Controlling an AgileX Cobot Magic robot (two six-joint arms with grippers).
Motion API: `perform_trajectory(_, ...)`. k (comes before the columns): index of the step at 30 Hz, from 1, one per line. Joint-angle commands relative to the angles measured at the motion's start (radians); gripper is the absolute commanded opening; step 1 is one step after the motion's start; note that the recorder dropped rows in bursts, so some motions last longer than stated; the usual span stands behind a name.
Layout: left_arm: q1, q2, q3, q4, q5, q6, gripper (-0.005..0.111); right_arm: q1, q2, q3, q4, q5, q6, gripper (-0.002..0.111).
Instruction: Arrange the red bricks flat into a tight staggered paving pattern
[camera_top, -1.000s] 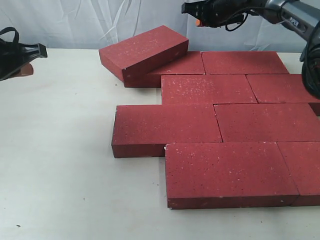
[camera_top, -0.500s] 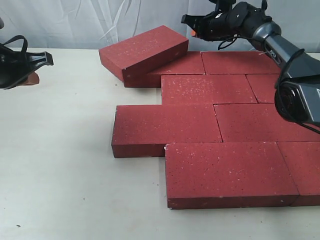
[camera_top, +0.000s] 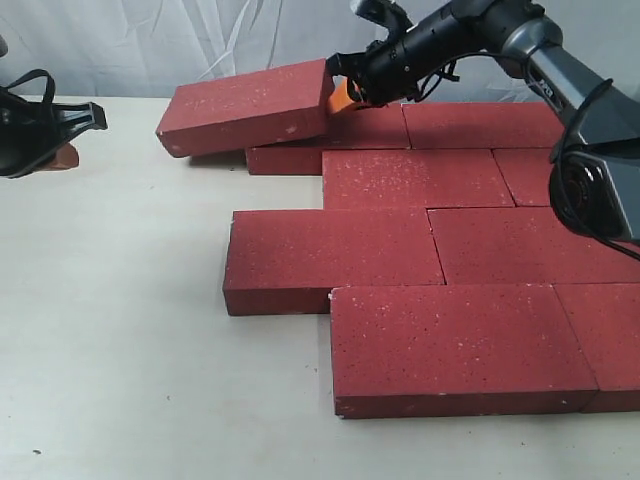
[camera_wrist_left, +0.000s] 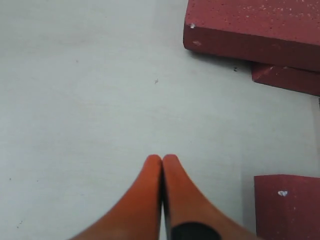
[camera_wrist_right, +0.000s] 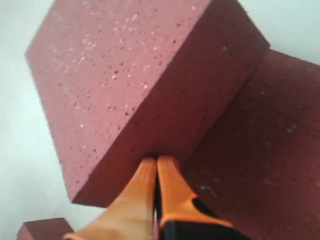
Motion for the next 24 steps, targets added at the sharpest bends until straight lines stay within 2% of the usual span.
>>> perform_trajectory(1, 0.005, 0.005, 0.003, -0.009, -0.01, 0.003, 0.0, -0.001, -0.031, -0.008, -0.012, -0.012, 0.025, -0.001)
perform_trajectory(7, 0.005, 0.005, 0.003, -0.017, -0.01, 0.003, 0.0, 0.008, -0.02, -0.008, -0.148, -0.251, 0.218, -0.001)
perform_trajectory(12, 0.005, 0.005, 0.003, -0.023, -0.01, 0.003, 0.0, 0.028, -0.02, -0.004, -0.168, -0.342, 0.241, -0.001)
perform_trajectory(20, 0.005, 0.005, 0.003, -0.025, -0.01, 0.003, 0.0, 0.026, -0.02, -0.004, -0.157, -0.149, 0.244, -0.001)
perform_trajectory(24, 0.005, 0.005, 0.003, -0.025, -0.01, 0.003, 0.0, 0.03, -0.02, -0.004, -0.016, -0.017, 0.092, -0.001)
